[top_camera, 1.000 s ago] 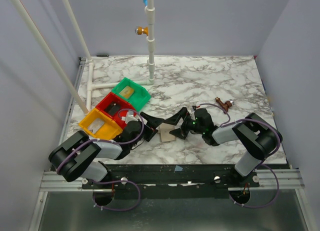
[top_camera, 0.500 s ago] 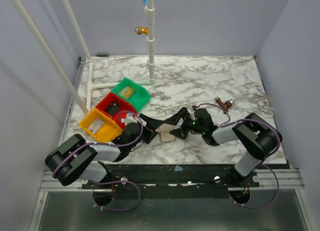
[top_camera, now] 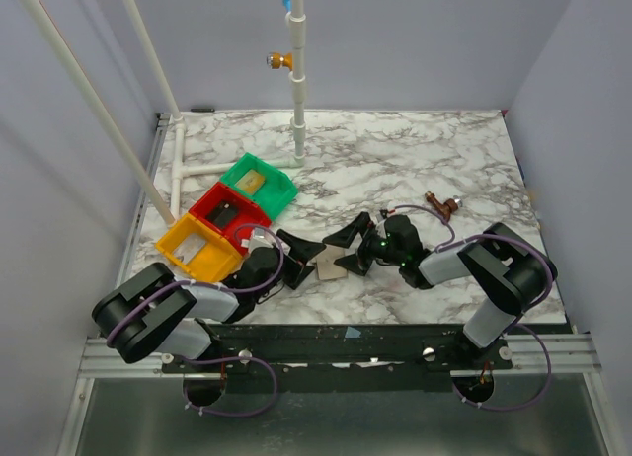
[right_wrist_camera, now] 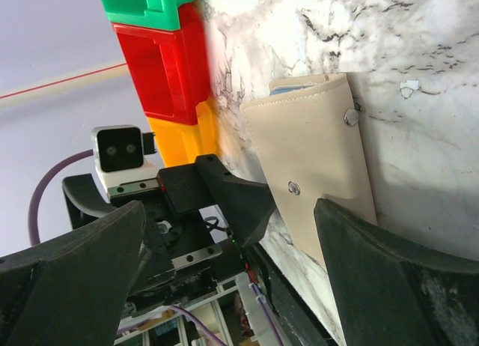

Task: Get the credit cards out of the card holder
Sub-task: Close the card holder at the center of the board.

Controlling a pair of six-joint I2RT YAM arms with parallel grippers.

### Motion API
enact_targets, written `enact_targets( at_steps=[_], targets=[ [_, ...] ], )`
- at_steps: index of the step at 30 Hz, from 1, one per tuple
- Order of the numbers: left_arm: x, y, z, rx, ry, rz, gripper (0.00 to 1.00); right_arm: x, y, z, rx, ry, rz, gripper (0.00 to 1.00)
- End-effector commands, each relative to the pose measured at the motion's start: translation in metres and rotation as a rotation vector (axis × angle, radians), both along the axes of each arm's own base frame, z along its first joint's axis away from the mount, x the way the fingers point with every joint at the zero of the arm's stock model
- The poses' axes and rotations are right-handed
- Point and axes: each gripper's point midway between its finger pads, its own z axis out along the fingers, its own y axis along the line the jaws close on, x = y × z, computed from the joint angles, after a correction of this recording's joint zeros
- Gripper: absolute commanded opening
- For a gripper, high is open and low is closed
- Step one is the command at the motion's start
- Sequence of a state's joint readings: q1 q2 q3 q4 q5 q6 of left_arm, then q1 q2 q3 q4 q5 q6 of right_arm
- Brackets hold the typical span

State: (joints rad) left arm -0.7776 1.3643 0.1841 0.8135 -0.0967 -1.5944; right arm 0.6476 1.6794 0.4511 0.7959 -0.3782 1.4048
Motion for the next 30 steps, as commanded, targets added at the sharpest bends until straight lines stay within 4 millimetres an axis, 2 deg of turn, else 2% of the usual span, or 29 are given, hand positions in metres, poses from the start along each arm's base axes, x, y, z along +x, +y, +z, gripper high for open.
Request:
enact_targets(
  at_steps=[1,6,13,30],
  targets=[
    [-0.013,0.007,-0.024,0.051,0.058,-0.007,0.99,-0.018,-0.006,-0.023,-0.040,0.078,0.019,0.99],
    [-0.010,0.006,-0.023,0.058,0.047,-0.004,0.99,-0.018,-0.006,-0.018,-0.017,0.067,0.012,0.99],
    [-0.004,-0.007,-0.018,-0.001,0.033,-0.013,0.99,-0.018,-0.005,-0.016,-0.008,0.063,0.017,0.99],
    [-0.003,-0.002,-0.006,-0.067,-0.004,0.011,0.99,-0.020,-0.006,-0.014,-0.005,0.055,0.023,0.99]
  ],
)
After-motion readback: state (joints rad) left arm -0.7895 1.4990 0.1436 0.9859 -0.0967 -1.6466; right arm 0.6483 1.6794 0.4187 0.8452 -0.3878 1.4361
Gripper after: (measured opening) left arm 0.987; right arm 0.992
